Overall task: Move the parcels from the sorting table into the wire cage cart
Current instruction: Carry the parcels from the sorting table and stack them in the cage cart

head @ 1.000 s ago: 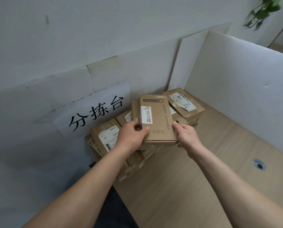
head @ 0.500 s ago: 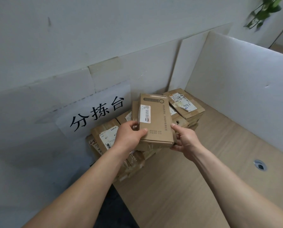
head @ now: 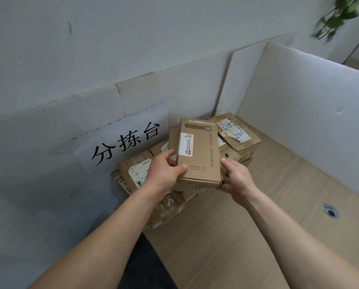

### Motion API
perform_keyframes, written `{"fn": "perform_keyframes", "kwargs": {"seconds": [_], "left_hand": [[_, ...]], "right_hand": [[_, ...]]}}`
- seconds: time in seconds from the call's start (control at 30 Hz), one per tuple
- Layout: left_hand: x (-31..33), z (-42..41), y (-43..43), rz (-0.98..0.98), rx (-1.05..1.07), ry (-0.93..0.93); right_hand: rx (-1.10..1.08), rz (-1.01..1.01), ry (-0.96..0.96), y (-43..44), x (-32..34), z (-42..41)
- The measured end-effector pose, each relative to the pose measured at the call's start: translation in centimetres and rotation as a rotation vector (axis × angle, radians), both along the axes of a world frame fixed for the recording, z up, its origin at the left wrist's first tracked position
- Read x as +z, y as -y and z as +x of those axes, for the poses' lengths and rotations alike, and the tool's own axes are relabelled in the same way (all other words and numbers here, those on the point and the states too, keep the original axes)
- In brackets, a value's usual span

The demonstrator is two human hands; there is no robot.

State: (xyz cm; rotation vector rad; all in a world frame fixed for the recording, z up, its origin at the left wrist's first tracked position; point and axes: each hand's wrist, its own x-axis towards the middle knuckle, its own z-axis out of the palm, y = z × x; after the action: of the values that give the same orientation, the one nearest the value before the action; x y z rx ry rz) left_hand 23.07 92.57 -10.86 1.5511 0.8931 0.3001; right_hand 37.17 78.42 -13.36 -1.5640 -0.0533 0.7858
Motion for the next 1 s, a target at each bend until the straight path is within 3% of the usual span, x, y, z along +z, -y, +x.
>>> {"fn": "perform_keyframes", "kwargs": {"seconds": [0.33, 0.6, 1.0], "left_hand": [[-0.2, -2.0, -1.8, -0.194, 0.11, 0.12], [-1.0, -3.1, -2.4, -0.238, 0.096, 0.08], [-0.6, -4.4, -3.2, -0.286, 0.085, 0.204]], "right_hand": [[0.021, 0.019, 0.009, 0.2, 0.0, 0.0], [0.096, -0.03, 0.037, -0.2, -0.3, -1.0], [-0.009, 0.039, 0.144, 0.6, 0.2, -1.4]]}}
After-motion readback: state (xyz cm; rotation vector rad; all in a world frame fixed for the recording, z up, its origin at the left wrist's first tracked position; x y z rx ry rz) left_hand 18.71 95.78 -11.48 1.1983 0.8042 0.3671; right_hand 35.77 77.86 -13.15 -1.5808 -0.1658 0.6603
